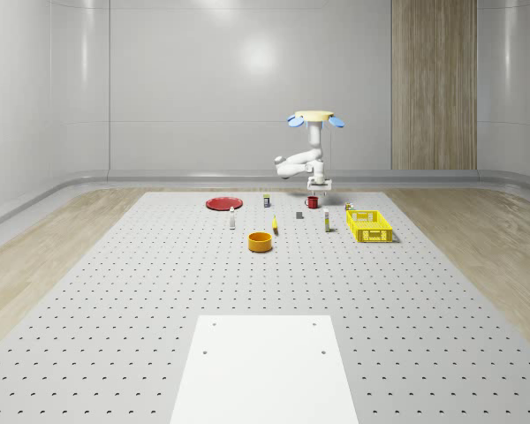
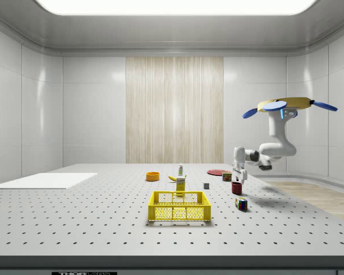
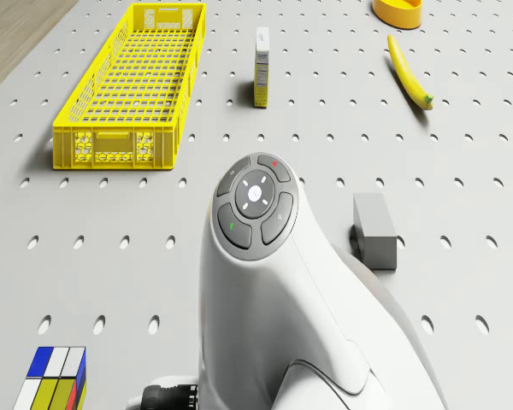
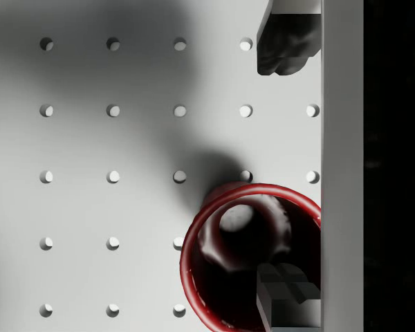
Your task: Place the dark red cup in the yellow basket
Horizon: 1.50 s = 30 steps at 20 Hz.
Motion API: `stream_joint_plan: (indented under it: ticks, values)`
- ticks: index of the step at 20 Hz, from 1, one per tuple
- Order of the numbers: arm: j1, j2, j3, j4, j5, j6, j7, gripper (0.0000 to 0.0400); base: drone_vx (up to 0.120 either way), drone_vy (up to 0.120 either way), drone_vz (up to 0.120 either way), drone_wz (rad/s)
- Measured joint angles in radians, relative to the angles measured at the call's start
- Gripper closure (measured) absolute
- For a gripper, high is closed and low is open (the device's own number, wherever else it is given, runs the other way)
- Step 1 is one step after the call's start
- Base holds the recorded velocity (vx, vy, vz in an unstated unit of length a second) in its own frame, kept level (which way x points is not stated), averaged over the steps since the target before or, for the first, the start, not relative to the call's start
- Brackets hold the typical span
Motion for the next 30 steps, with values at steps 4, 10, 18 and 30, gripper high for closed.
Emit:
stream_joint_plan:
  ticks: [4, 10, 18, 30]
  values:
    - [0.012, -0.026, -0.02, 0.005, -0.013, 0.031, -0.014, 0.0, 0.0, 0.0, 0.0, 0.0]
    - [0.005, -0.054, -0.052, 0.029, -0.04, 0.075, -0.024, 0.0, 0.0, 0.0, 0.0, 0.0]
    - [-0.031, -0.075, -0.074, 0.069, -0.061, 0.118, -0.022, 0.0, 0.0, 0.0, 0.0, 0.0]
    - [-0.042, -0.11, -0.108, 0.091, -0.084, 0.17, -0.025, 0.0, 0.0, 0.0, 0.0, 0.0]
